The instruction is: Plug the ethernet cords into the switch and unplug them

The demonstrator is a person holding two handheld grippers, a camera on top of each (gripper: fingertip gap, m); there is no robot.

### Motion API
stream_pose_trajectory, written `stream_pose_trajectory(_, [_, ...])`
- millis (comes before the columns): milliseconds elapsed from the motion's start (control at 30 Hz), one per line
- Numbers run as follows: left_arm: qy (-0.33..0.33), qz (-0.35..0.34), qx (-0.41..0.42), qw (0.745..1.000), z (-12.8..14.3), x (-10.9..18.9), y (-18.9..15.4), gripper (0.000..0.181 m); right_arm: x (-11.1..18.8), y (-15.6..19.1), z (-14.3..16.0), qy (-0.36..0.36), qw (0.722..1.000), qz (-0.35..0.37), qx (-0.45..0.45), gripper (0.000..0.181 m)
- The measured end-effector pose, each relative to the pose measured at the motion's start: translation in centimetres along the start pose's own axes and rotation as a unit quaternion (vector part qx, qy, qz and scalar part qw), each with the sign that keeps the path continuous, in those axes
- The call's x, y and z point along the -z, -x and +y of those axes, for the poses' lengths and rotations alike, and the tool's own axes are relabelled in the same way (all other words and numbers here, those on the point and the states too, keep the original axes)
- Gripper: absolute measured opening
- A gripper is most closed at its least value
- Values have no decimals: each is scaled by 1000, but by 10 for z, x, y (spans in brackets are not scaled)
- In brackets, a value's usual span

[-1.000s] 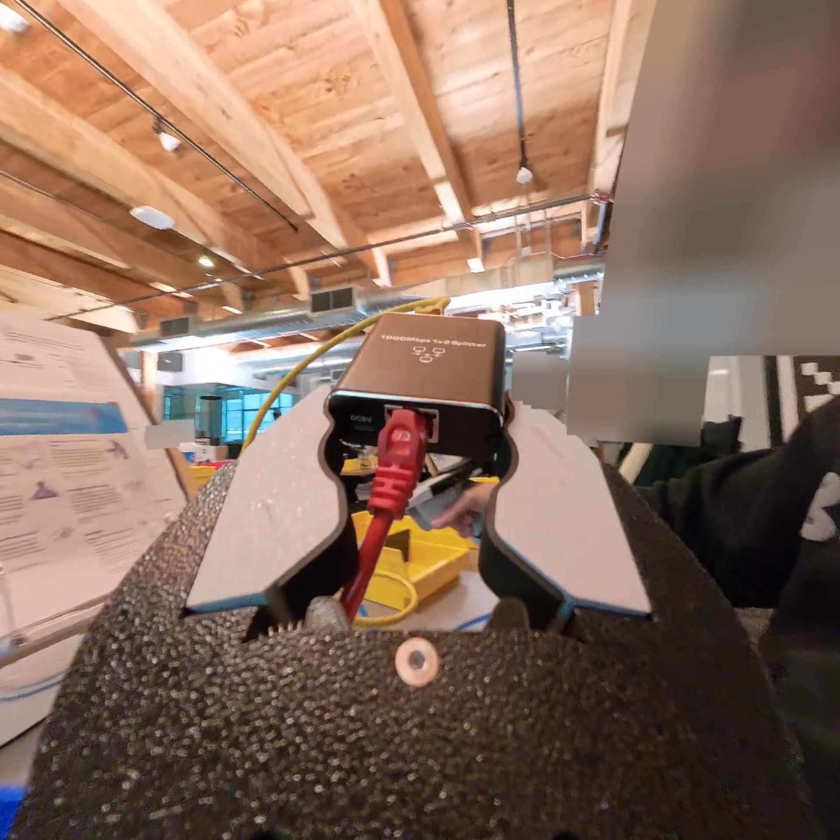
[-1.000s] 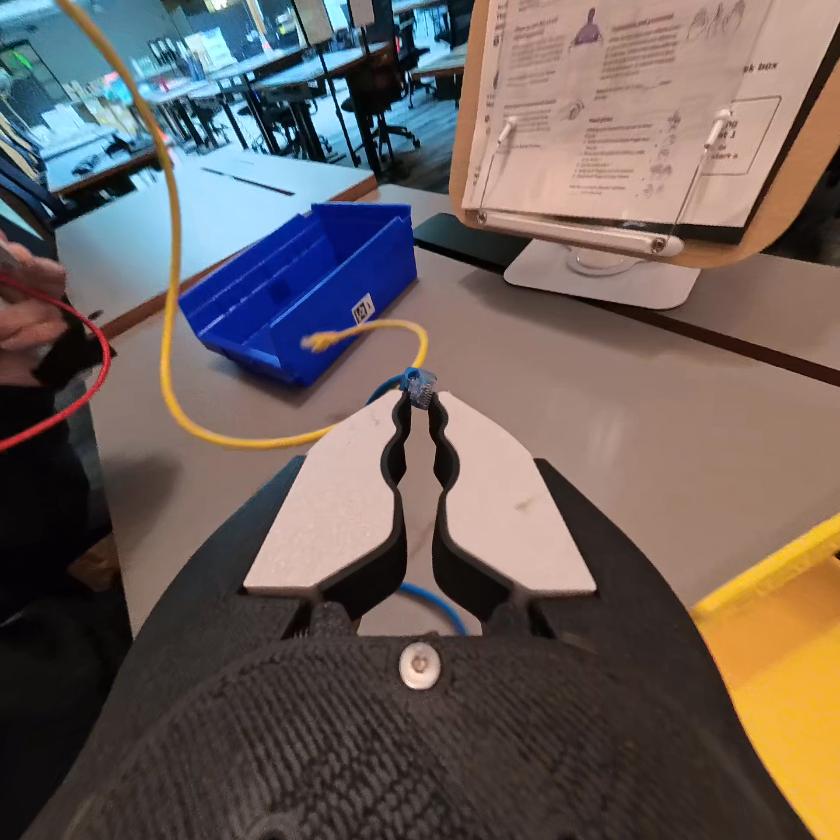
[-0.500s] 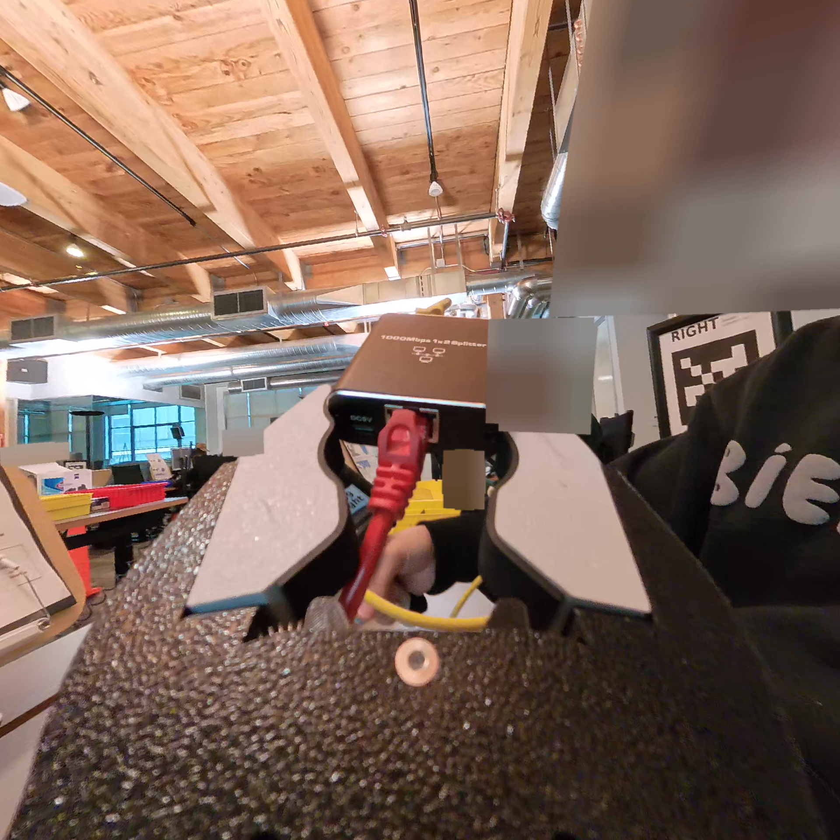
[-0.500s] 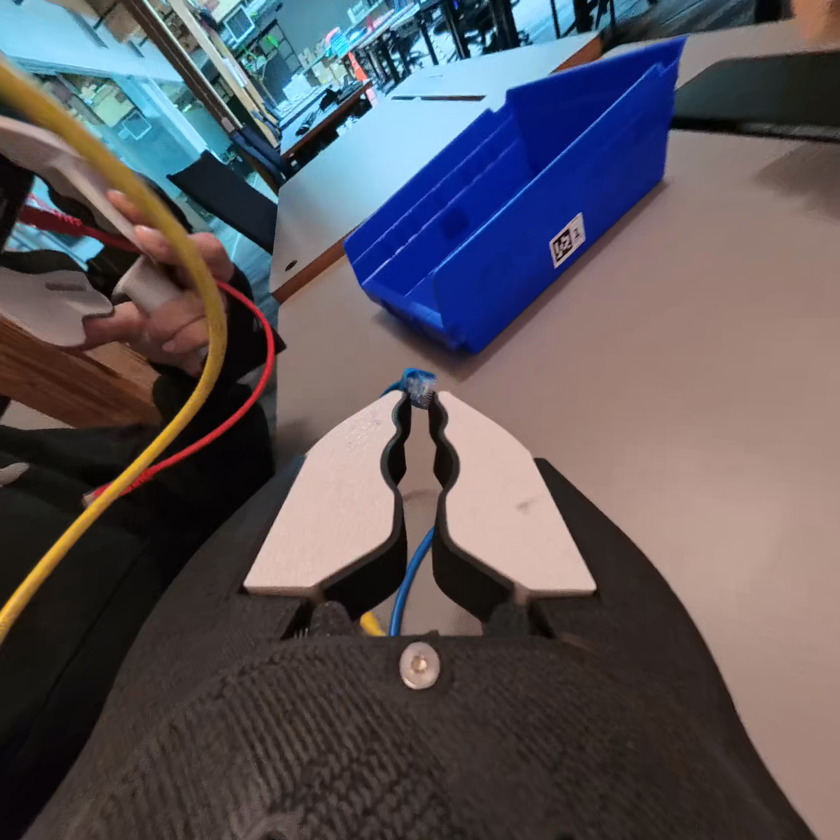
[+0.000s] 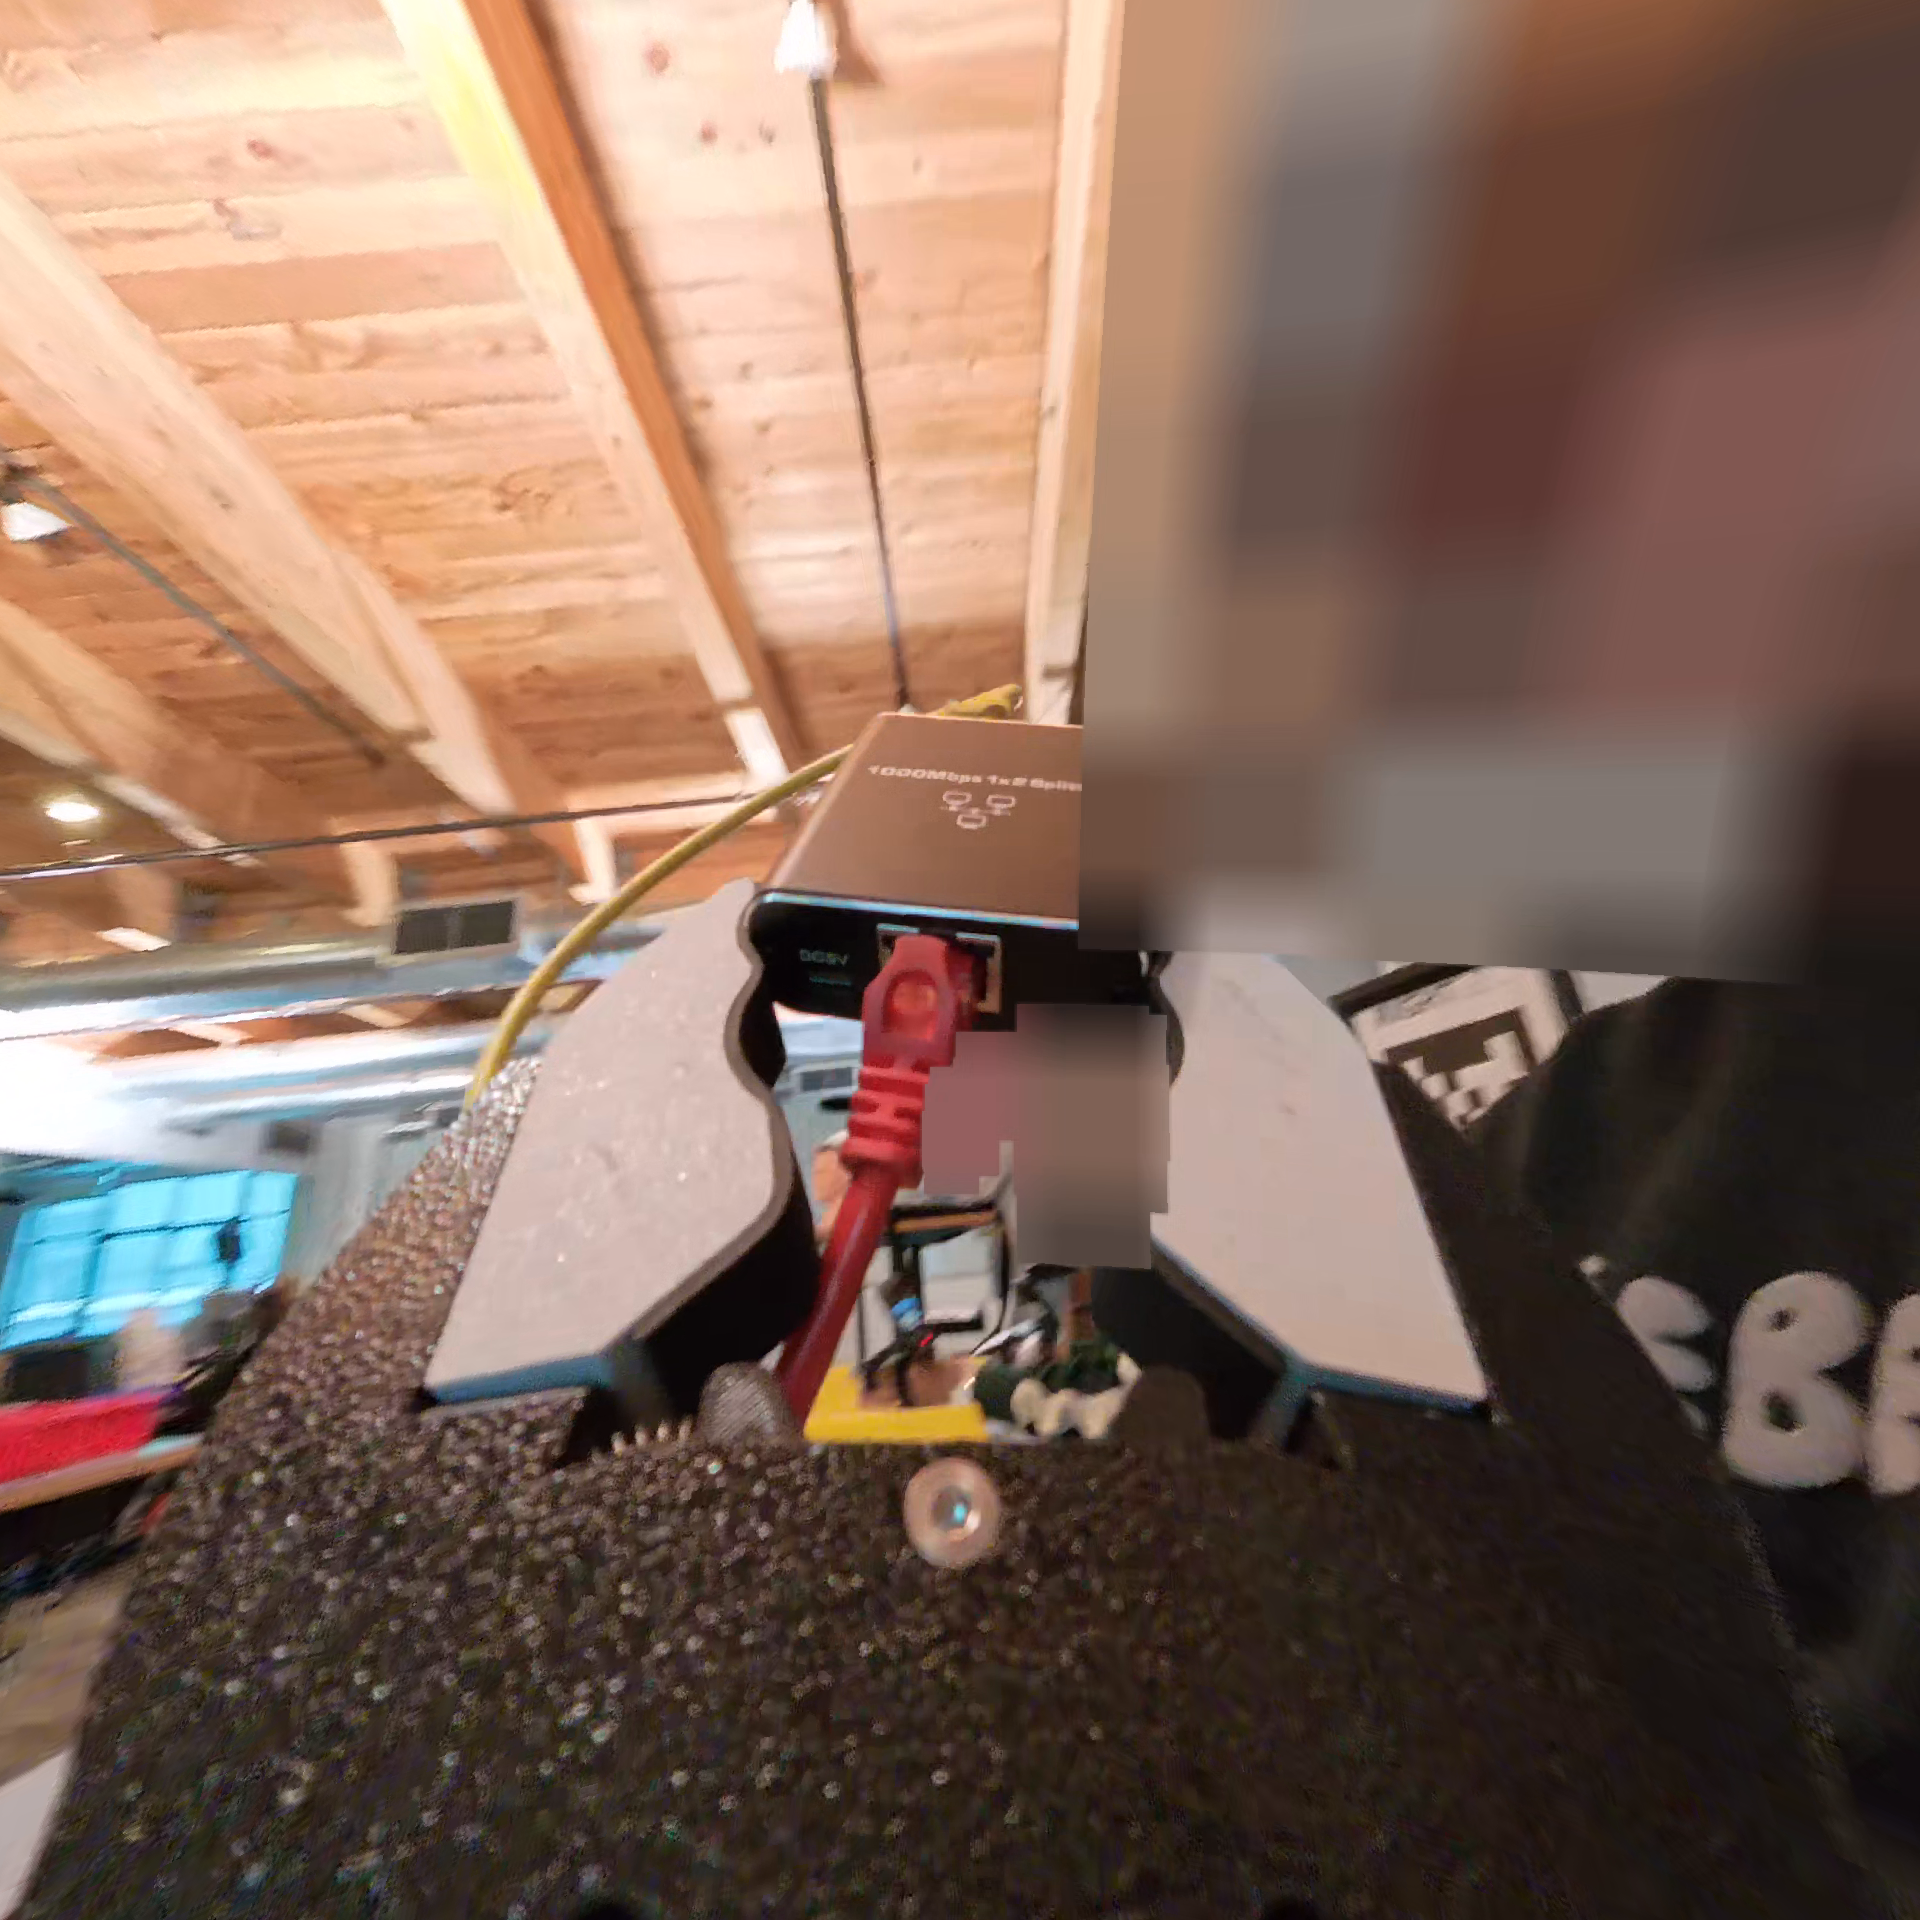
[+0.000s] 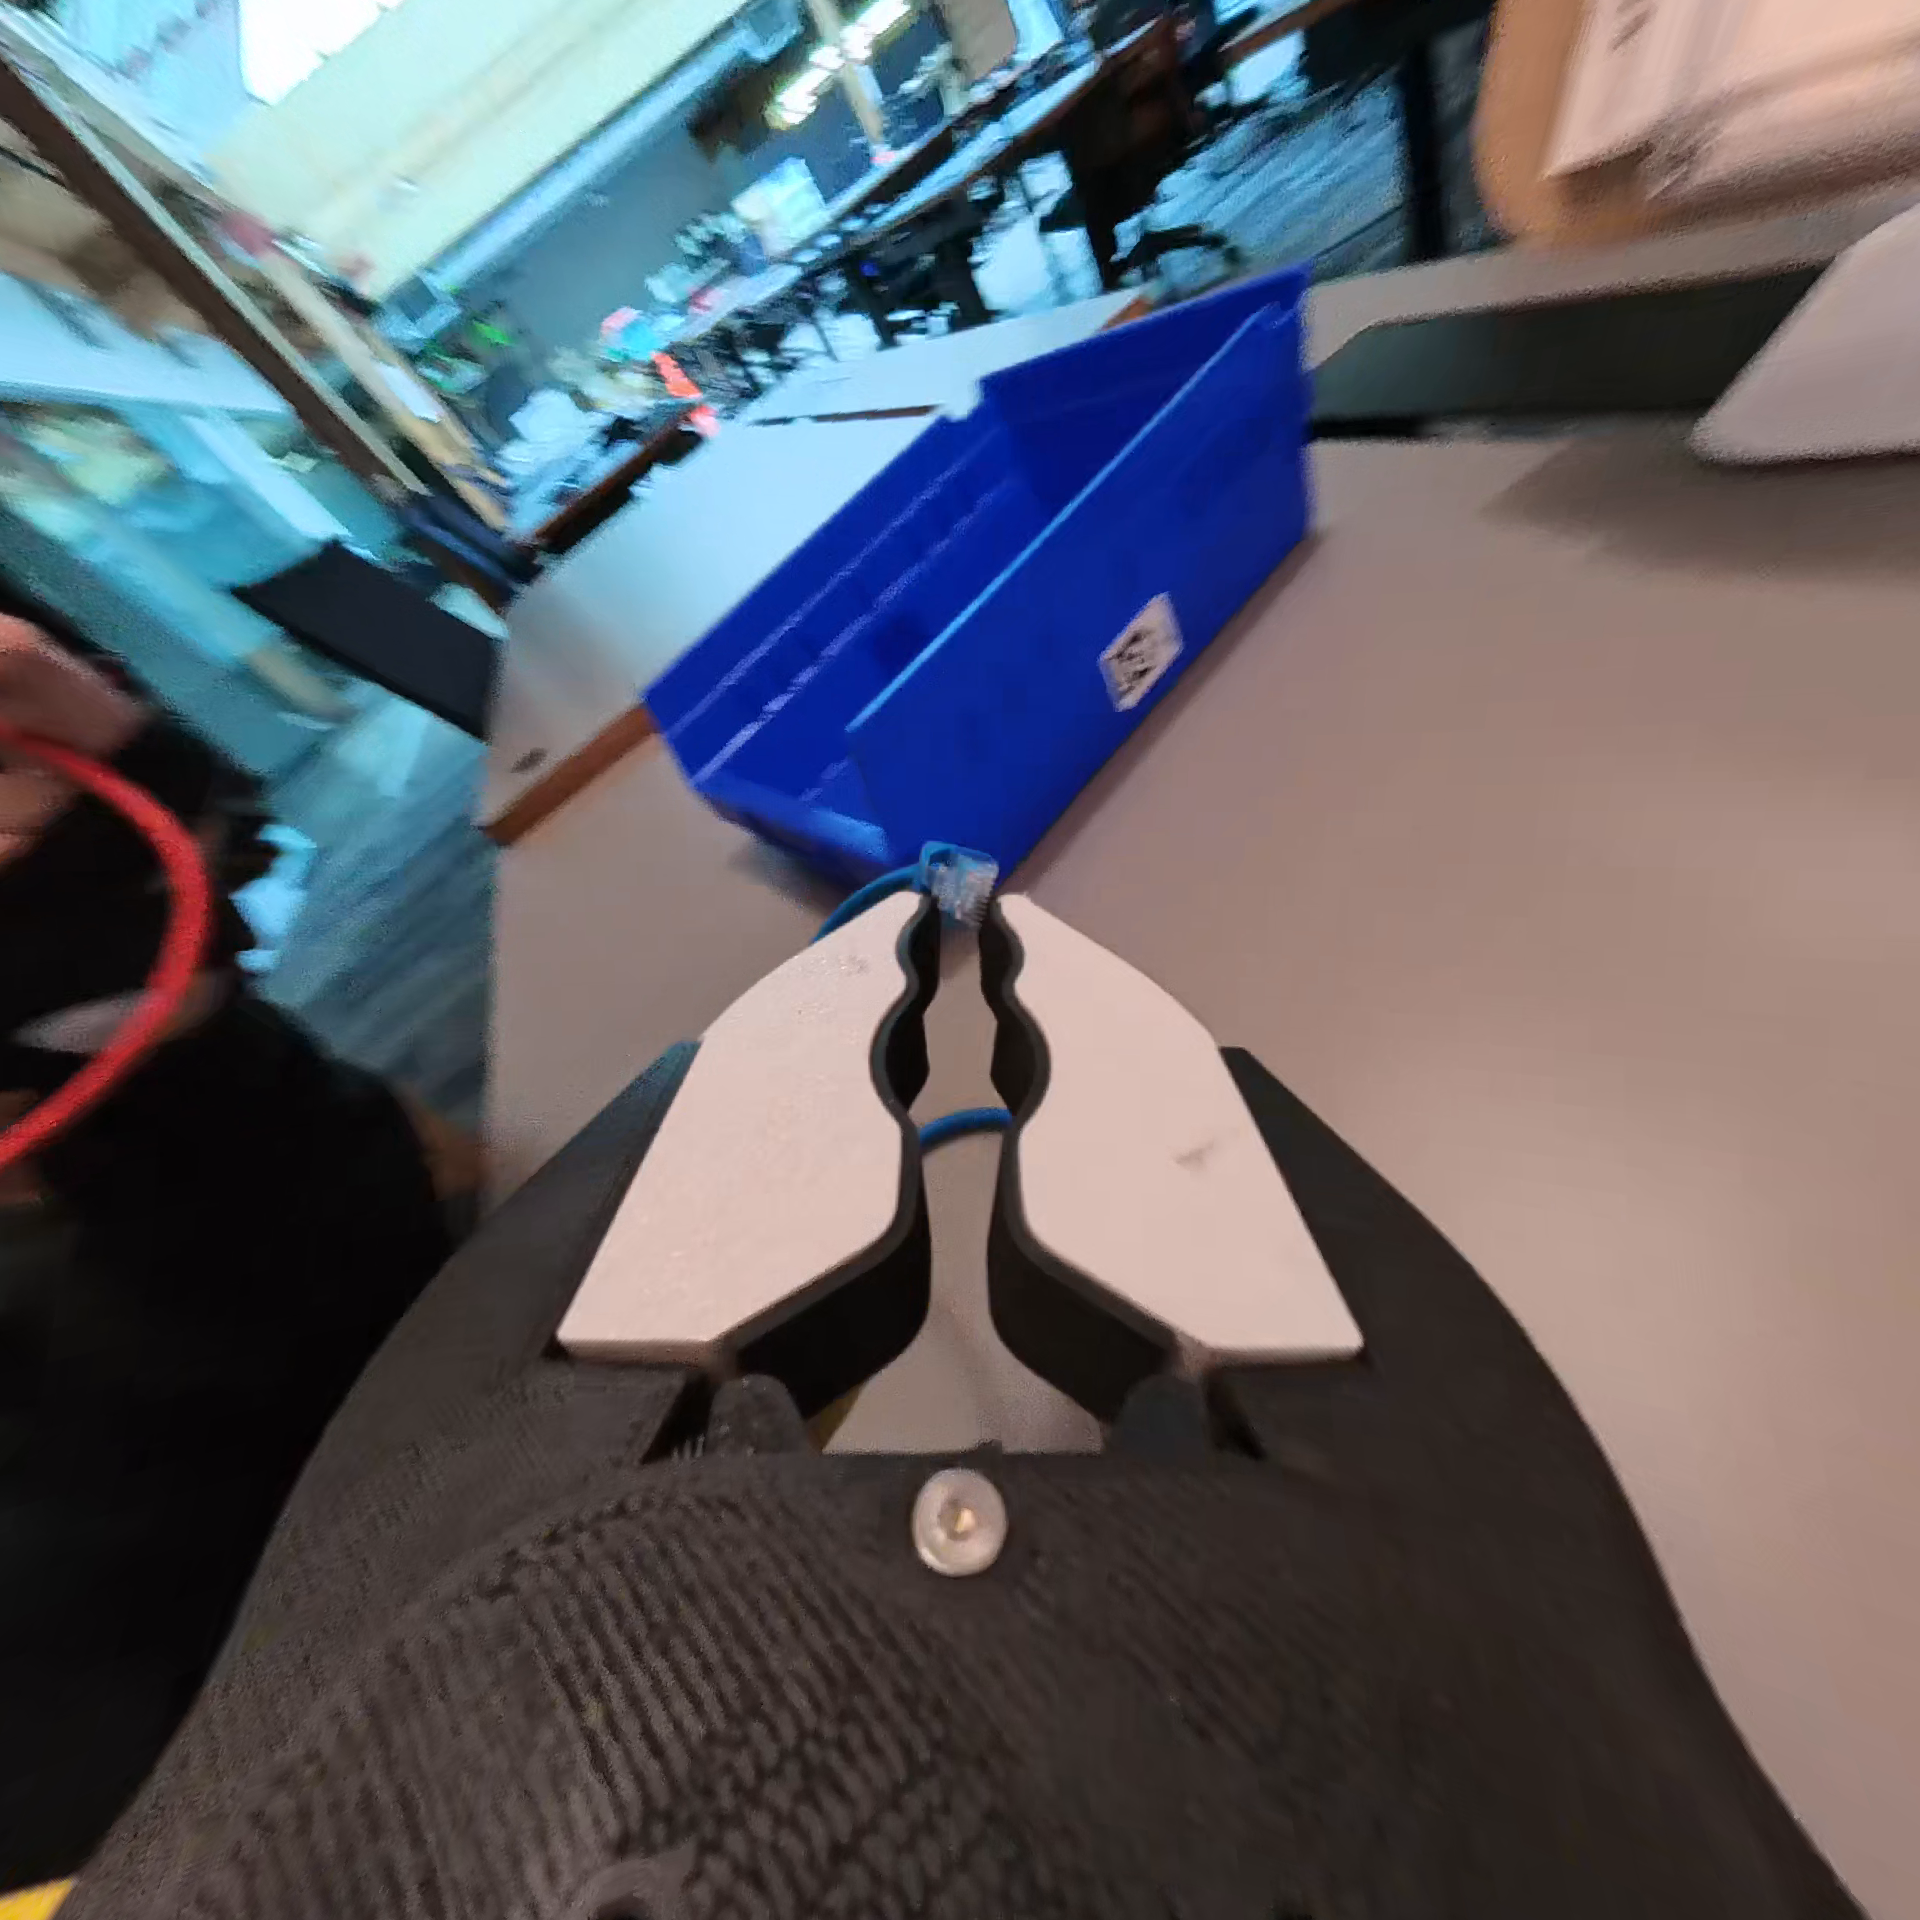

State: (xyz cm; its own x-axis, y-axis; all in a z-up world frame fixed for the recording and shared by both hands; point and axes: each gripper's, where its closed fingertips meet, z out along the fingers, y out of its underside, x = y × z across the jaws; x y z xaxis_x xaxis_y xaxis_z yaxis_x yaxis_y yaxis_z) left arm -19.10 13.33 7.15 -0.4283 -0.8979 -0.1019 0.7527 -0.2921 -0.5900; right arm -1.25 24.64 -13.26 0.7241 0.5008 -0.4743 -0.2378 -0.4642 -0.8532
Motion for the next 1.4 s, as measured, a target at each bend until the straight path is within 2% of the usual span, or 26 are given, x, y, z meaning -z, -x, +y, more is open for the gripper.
stream_pose_trajectory(67, [-18,18,4,1000,-15,-2,-11,65,15,-14,-17,-14,998,48,33,7])
stream_pose_trajectory(133, [-14,29,1,999,-23,-5,-19,65,27,-19,-26,-20,997,63,39,7])
stream_pose_trajectory(300, [-18,50,11,999,-23,-9,-30,65,23,-23,0,5,999,42,-4,7])
stream_pose_trajectory(367, [-8,53,20,998,-19,-12,-30,66,30,-31,-7,-15,998,64,8,7])
stream_pose_trajectory(467, [38,35,9,999,-10,-9,-23,68,56,-25,-47,-69,995,71,28,7])
stream_pose_trajectory(633, [143,-31,-57,988,11,6,2,64,123,34,-136,-127,975,87,161,7])
stream_pose_trajectory(733, [186,-70,-68,978,27,14,19,65,179,65,-194,-169,951,128,227,7])
stream_pose_trajectory(833, [208,-99,-58,971,43,21,34,64,241,79,-245,-210,921,191,267,7])
stream_pose_trajectory(967, [232,-120,-50,964,56,28,45,65,308,88,-290,-243,883,261,304,7])
stream_pose_trajectory(1033, [234,-121,-49,963,59,30,47,64,329,75,-304,-242,870,290,316,7])
stream_pose_trajectory(1067, [232,-123,-47,964,59,31,48,65,335,64,-308,-241,873,289,310,7])
stream_pose_trajectory(1133, [230,-124,-41,964,59,33,50,65,338,32,-307,-231,896,265,271,7])
stream_pose_trajectory(1200, [230,-127,-39,964,61,34,51,65,339,-17,-292,-183,918,273,223,7])
stream_pose_trajectory(1267, [232,-125,-39,964,62,34,51,65,349,-61,-275,-159,913,321,195,7])
stream_pose_trajectory(1400, [241,-118,-40,963,67,35,50,65,359,-103,-254,-141,905,363,172,7])
